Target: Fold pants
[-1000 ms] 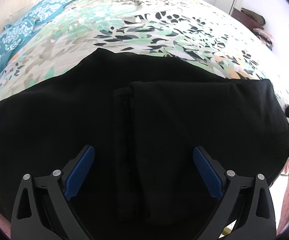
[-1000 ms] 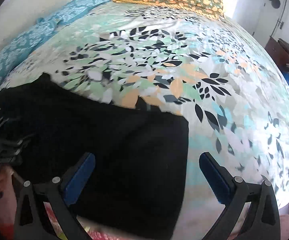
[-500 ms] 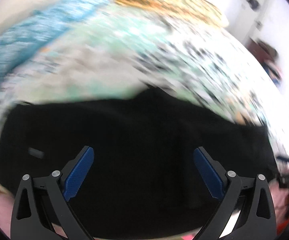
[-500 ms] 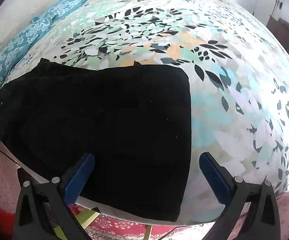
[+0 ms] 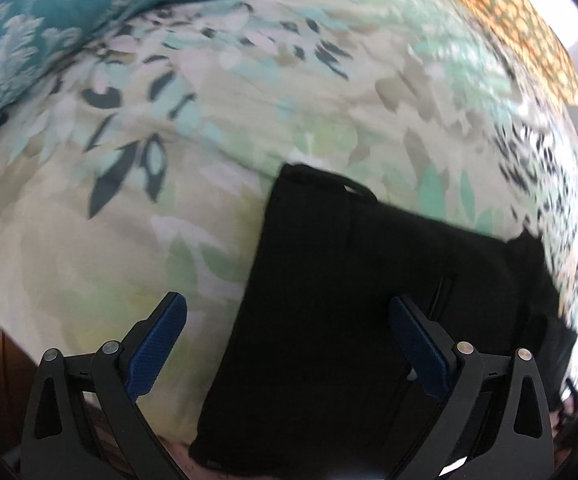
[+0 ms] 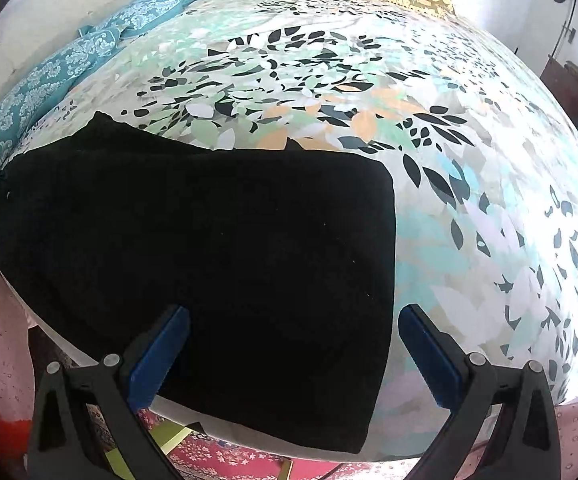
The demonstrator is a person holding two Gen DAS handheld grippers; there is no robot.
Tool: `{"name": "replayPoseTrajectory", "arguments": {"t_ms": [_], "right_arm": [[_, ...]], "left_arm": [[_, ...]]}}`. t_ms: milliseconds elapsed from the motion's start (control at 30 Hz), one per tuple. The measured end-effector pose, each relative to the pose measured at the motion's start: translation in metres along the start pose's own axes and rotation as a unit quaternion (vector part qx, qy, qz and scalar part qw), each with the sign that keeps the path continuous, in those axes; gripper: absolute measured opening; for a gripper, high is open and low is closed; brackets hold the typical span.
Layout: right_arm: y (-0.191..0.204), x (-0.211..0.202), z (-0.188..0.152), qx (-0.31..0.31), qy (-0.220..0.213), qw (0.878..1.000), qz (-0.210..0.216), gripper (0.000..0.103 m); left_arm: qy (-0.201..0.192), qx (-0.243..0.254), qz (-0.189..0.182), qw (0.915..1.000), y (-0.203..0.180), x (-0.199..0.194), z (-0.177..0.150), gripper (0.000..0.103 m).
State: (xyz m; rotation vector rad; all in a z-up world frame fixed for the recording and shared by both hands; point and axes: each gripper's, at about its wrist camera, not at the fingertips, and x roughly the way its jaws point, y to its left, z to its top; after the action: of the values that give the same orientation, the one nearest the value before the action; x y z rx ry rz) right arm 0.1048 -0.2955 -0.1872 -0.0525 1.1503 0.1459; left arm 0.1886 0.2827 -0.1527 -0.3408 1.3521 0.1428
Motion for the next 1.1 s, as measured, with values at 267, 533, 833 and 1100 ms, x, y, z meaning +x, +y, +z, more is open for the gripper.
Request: {"name": "replayPoseTrajectory", "arguments": {"t_ms": [267, 533, 833, 1100], "right_arm": [[-0.005, -0.005, 0.001, 0.016, -0.006, 1.0, 0.003, 0.103], [-0.015, -0.003, 0.004, 0.042, -0.008, 0.999, 0.018, 0.103], [-0.027, -0.006, 0.007, 0.072, -0.023, 0.997, 0.019, 0.103], [-0.072, -0.045, -0.001, 0.17, -0.126, 0.972, 0.1, 0.103]], "left_arm": [[0.01, -0.048, -0.085, 0.9952, 0.01, -0.002, -0.009, 0.048], [-0.062, -0.053, -0.151, 0.9851, -0.038, -0.088, -0.03, 0.018], [-0.029, 0.089, -0.278, 0.956, -0.246, -0.087, -0.092, 0.01], [0.021, 0.247, -0.229, 0.9414, -0.36, -0.034, -0.144, 0.034]]}}
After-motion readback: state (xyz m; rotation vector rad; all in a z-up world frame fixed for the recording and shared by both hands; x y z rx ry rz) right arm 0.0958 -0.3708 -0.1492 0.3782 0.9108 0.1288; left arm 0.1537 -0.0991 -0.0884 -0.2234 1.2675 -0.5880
